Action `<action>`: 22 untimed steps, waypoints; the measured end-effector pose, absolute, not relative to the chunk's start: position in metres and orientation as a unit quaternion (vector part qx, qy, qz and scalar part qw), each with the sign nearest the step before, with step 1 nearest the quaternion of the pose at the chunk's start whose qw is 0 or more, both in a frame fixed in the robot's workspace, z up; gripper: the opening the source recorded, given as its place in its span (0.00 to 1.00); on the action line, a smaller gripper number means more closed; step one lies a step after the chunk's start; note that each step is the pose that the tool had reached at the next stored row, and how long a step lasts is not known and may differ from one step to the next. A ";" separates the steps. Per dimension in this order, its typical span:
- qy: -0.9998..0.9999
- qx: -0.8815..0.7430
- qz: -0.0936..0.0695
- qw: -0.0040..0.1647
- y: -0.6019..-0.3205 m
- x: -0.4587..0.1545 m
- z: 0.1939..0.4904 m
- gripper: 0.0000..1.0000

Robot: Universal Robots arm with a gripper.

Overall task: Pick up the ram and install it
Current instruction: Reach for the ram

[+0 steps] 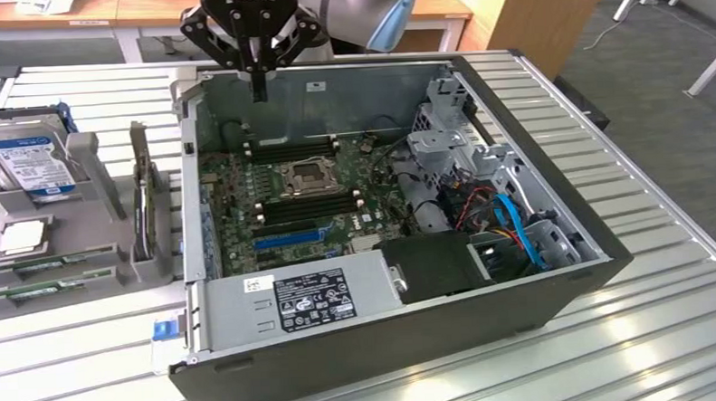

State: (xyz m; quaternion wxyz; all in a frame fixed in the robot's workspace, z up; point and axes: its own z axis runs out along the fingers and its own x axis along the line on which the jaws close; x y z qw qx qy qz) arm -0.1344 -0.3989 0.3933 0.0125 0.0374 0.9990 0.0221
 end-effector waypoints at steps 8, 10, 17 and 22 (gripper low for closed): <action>0.999 0.037 0.022 0.012 -0.399 -0.148 0.393 0.10; 0.999 0.037 0.022 0.012 -0.399 -0.151 0.393 0.10; 0.999 0.037 0.022 0.012 -0.399 -0.162 0.393 0.10; 0.999 0.037 0.022 0.012 -0.399 -0.170 0.393 0.10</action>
